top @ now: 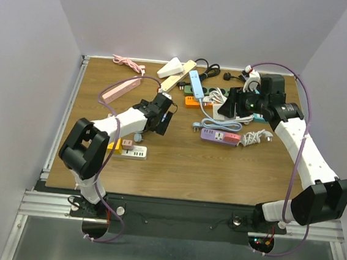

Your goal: Insert the plug

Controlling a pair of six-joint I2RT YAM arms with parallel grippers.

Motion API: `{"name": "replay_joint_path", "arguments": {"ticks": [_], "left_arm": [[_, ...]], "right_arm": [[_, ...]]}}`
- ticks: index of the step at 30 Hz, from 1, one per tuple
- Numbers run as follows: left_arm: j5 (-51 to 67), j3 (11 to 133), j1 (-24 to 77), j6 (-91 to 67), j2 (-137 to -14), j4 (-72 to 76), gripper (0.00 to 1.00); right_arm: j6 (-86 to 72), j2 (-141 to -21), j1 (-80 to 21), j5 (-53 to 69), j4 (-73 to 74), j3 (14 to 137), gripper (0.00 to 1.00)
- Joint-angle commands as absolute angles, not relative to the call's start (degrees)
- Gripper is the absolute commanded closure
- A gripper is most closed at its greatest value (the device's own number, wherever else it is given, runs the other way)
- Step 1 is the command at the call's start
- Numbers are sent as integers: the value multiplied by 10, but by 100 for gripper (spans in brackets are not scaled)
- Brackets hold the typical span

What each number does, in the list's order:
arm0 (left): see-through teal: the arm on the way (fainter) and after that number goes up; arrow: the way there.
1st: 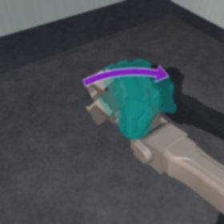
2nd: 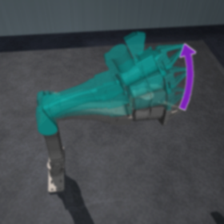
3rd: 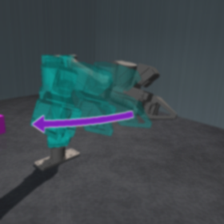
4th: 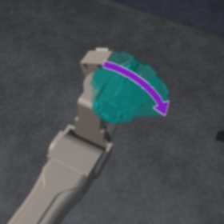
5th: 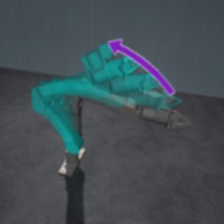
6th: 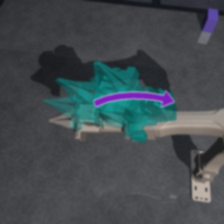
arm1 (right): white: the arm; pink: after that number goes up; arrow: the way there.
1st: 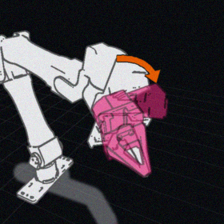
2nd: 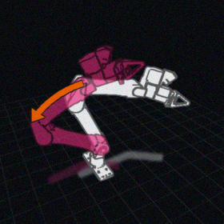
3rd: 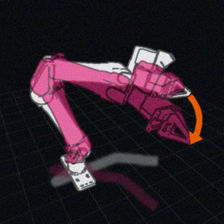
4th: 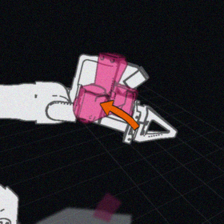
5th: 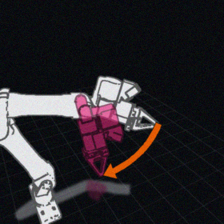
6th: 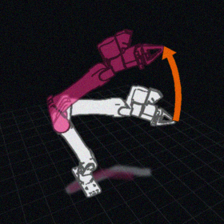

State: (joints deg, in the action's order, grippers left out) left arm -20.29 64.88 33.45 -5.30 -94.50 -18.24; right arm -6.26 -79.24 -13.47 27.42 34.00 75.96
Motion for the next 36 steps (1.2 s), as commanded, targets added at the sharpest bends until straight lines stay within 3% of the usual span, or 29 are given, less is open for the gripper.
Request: {"name": "replay_joint_path", "arguments": {"ticks": [1,11,15,18,19,21,24,25,26,30,36], "left_arm": [[-234,657,337,-69,-959,-221,1],[-265,642,345,-91,-988,-227,2],[-266,634,345,-105,-1025,-243,9],[-261,627,345,-107,-1034,-245,24],[-260,627,345,-107,-1035,-244,36],[-258,626,345,-105,-1036,-246,44],[-252,628,345,-99,-1038,-249,70],[-247,628,345,-96,-1038,-249,90],[-243,630,345,-94,-1038,-248,99],[-165,642,345,-83,-1006,-221,100],[87,651,345,-84,-899,-121,100]], "right_arm": [[-61,-757,-136,275,299,756,99],[-61,-756,-136,278,298,759,100],[-62,-753,-137,276,299,760,100],[-62,-749,-136,273,298,759,100],[-62,-748,-136,273,298,759,100],[-62,-748,-136,273,298,758,100],[-62,-746,-136,271,298,758,100],[-62,-744,-136,266,298,758,100],[-62,-743,-136,265,298,758,100],[-62,-744,-136,258,298,758,100],[-65,-745,-137,248,298,758,100]]}}
